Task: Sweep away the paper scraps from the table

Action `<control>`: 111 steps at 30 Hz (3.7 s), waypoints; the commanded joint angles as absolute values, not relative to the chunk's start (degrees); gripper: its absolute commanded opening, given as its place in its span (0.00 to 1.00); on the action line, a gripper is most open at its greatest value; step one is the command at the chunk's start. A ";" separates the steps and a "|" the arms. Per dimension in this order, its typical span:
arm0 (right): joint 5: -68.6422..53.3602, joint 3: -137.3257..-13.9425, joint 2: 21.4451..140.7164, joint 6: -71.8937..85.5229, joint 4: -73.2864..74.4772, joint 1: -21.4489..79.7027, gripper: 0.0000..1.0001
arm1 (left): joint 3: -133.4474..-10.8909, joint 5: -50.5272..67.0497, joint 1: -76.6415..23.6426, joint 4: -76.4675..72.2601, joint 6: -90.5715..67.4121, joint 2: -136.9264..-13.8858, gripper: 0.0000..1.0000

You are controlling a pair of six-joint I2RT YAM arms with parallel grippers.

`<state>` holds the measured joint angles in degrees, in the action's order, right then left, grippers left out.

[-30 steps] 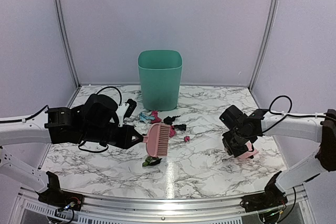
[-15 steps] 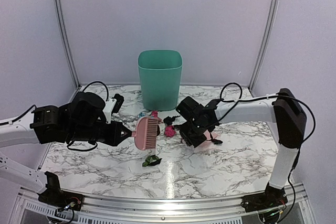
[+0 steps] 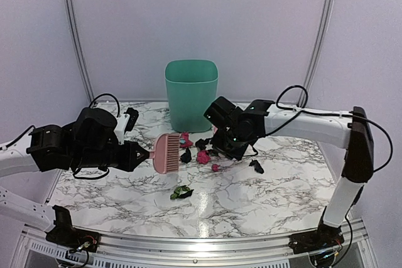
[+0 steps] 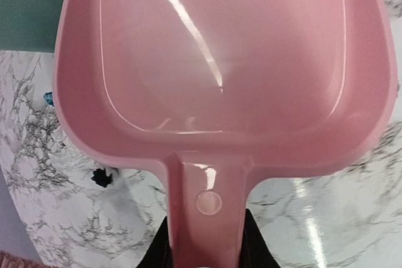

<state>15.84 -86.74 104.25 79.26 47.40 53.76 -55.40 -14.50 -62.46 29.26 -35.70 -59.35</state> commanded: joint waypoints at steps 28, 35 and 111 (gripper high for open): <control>-19.86 -44.99 89.82 35.28 12.60 45.50 0.00 | -61.77 -19.40 -61.67 30.15 -33.10 -67.41 0.00; -29.42 -52.52 96.76 36.45 4.99 51.64 0.00 | -61.57 -19.25 -60.62 30.73 -32.87 -66.01 0.00; -10.02 -61.31 91.41 9.39 48.09 45.72 0.00 | -96.96 -12.46 -49.63 37.26 -10.73 -102.36 0.00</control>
<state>-8.97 -61.78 92.55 6.37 48.47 45.67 -92.77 -4.86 -50.78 36.73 -11.94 -97.82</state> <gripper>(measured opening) 0.183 0.048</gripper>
